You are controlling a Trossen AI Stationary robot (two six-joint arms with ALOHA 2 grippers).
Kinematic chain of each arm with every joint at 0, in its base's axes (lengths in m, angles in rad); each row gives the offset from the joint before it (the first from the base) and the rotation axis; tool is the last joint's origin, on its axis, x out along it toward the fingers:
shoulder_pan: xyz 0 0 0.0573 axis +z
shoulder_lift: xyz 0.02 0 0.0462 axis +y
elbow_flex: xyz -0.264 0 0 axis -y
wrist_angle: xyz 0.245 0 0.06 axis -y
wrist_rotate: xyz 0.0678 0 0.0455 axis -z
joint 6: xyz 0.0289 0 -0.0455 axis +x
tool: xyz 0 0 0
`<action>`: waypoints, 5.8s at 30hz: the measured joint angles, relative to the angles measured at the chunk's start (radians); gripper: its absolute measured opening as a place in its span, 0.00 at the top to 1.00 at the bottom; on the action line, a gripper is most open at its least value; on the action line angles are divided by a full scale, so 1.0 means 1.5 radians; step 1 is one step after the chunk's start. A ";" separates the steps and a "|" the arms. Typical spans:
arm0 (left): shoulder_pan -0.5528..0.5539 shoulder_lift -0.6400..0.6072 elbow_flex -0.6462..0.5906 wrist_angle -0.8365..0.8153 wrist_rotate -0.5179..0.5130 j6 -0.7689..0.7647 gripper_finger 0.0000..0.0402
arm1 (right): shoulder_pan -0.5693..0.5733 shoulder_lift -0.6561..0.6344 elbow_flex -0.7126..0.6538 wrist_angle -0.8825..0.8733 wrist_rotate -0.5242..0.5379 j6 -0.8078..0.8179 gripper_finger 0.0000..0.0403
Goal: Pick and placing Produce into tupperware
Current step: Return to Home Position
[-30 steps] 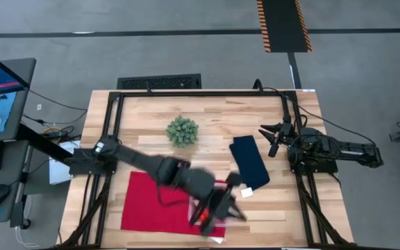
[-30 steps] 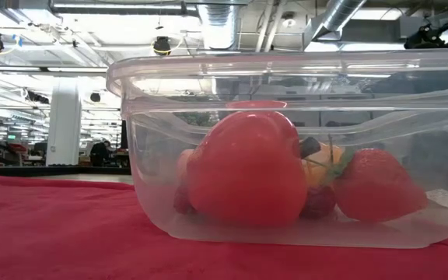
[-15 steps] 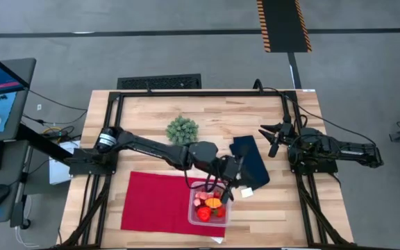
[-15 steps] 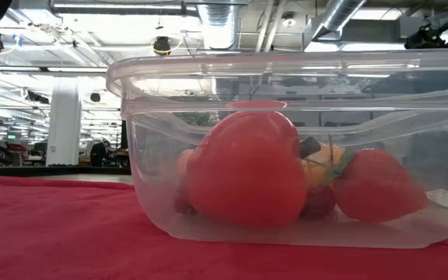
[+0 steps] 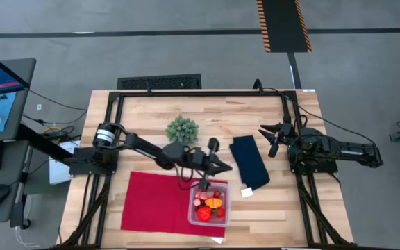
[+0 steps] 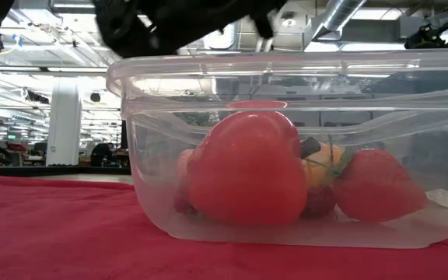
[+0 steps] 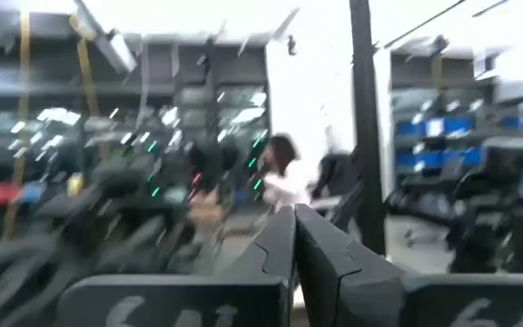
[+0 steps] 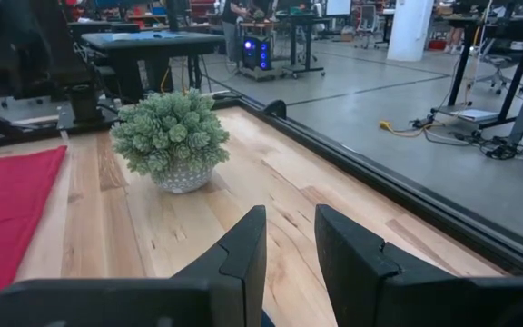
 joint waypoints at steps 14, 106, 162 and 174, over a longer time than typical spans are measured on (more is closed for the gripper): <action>0.001 -0.185 -0.340 0.068 -0.128 0.039 1.00 | 0.000 0.000 0.000 0.000 0.000 0.000 0.70; 0.002 -1.335 -0.618 -0.982 -0.405 0.015 1.00 | 0.220 -0.004 -0.054 0.195 -0.035 -0.145 0.70; 0.003 -1.334 -0.617 -1.169 -0.405 -0.083 1.00 | 0.208 -0.001 -0.055 0.195 -0.037 -0.140 0.70; 0.003 -1.334 -0.617 -1.169 -0.405 -0.083 1.00 | 0.208 -0.001 -0.055 0.195 -0.037 -0.140 0.70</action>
